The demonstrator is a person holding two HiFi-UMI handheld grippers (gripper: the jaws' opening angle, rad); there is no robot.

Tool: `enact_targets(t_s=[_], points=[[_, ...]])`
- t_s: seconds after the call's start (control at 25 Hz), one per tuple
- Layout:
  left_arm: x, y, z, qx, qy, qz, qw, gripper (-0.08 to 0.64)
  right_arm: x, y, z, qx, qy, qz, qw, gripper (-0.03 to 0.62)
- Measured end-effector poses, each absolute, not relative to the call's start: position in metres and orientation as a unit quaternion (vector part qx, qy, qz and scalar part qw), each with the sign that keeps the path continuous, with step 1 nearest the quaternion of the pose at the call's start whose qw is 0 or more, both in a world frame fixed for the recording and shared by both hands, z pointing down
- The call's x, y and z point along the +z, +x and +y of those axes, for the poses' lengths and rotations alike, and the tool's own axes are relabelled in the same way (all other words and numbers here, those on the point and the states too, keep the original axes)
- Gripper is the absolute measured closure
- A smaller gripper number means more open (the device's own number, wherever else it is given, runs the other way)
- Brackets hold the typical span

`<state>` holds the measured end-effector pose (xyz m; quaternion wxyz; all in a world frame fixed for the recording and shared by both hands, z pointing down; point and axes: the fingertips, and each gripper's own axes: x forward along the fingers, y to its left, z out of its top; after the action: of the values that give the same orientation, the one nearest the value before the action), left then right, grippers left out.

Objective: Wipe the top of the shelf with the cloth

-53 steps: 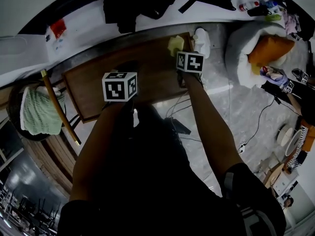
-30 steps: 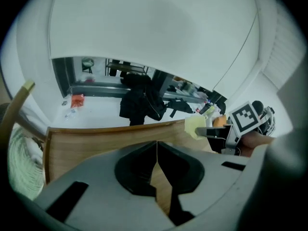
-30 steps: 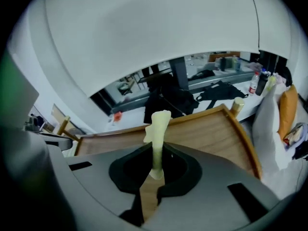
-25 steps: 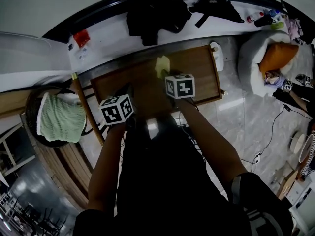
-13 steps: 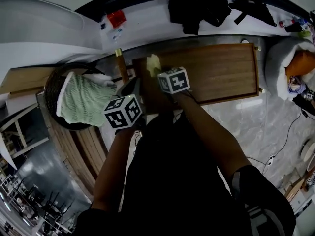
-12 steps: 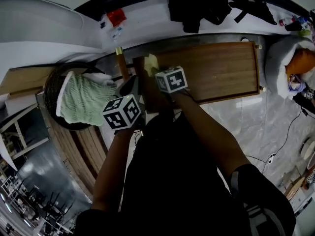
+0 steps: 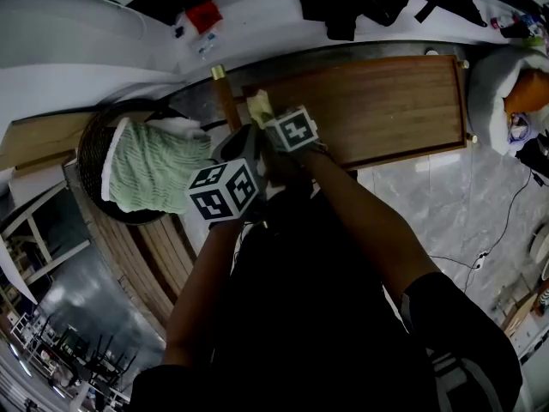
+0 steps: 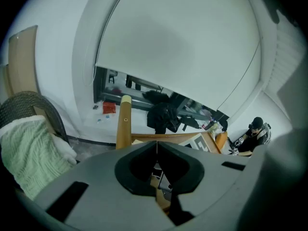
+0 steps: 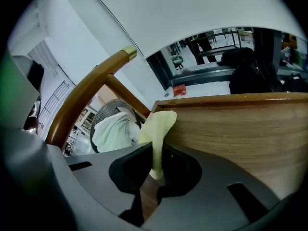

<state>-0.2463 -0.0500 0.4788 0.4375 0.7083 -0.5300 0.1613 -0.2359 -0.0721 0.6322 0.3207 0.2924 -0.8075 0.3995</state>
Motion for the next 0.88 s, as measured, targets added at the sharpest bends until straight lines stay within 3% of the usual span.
enact_targets(t_s=[0.28, 0.88], points=[[0.496, -0.228, -0.047, 0.169, 0.696, -0.530, 0.455, 0.548, 0.635, -0.227, -0.069, 0.376, 0.273, -0.814, 0.348, 0.551], [0.560, -0.148, -0.047, 0.216, 0.646, -0.527, 0.508, 0.548, 0.635, -0.115, -0.078, 0.355, 0.284, -0.803, 0.385, 0.551]])
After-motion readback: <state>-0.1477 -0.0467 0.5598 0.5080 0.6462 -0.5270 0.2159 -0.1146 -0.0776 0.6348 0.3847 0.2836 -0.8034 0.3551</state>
